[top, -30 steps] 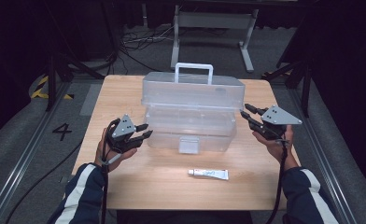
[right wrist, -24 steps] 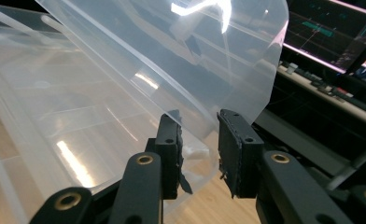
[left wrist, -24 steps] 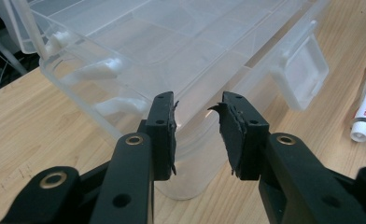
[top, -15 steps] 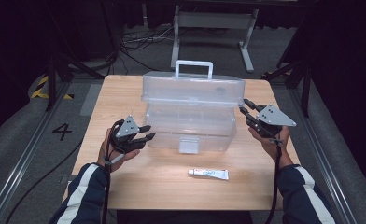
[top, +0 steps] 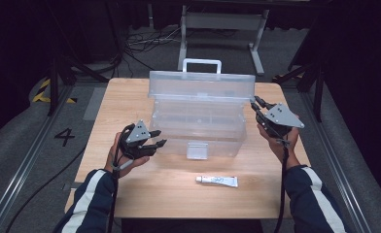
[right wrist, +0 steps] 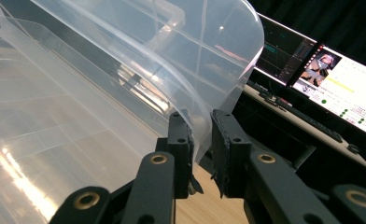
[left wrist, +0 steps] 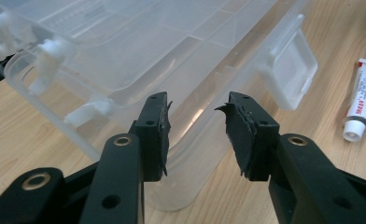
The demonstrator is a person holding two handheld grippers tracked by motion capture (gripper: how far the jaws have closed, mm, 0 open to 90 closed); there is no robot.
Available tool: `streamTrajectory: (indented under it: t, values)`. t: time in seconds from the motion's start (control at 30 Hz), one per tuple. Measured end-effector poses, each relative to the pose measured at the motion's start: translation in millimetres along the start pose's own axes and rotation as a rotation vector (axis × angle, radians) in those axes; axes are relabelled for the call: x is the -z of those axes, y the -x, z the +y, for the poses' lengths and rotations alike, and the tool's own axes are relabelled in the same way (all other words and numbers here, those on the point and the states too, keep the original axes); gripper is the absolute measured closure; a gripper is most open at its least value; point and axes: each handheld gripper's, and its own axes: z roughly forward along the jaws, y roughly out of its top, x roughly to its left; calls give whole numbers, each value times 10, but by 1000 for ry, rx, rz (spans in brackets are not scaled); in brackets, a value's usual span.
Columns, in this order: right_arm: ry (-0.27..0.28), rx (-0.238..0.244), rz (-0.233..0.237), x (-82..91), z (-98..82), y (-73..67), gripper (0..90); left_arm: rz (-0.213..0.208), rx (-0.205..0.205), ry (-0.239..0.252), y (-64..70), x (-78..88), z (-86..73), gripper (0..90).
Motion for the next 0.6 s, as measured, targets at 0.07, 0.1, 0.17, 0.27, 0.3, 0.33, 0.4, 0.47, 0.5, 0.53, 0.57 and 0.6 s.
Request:
streamTrajectory:
  t: [0.07, 0.1, 0.17, 0.27, 0.3, 0.33, 0.4, 0.47, 0.5, 0.53, 0.57, 0.6]
  values:
    - [-2, 2, -4, -15, 21, 15, 787, -9, -7, -4, 4, -24, 18, 589]
    - [-2, 7, -7, -26, 35, 23, 789, -14, -10, -6, 4, -34, 22, 585]
    - [-4, 2, -6, -39, 48, 40, 790, -16, -30, -22, 7, -66, 42, 584]
    - [-6, 2, -10, -55, 65, 55, 793, -24, -31, -20, 14, -94, 58, 587]
    - [-7, -2, -8, -64, 75, 65, 793, -29, -33, -21, 15, -113, 71, 587]
    - [-9, -5, -8, -75, 87, 75, 795, -42, -33, -22, 17, -133, 83, 587]
    - [-12, -16, -8, -97, 108, 98, 796, -48, -39, -26, 24, -164, 103, 586]
    - [-13, -18, -9, -119, 127, 118, 798, -55, -46, -31, 32, -194, 121, 586]
    - [-14, -29, -9, -139, 143, 134, 799, -58, -55, -37, 35, -211, 131, 586]
    - [-15, -32, -10, -146, 149, 140, 800, -64, -53, -39, 44, -228, 134, 586]
    - [-15, -32, -10, -146, 149, 140, 800, -72, -58, -46, 51, -253, 141, 586]
    - [-17, -36, -11, -158, 158, 150, 802, -68, -71, -55, 52, -269, 149, 586]
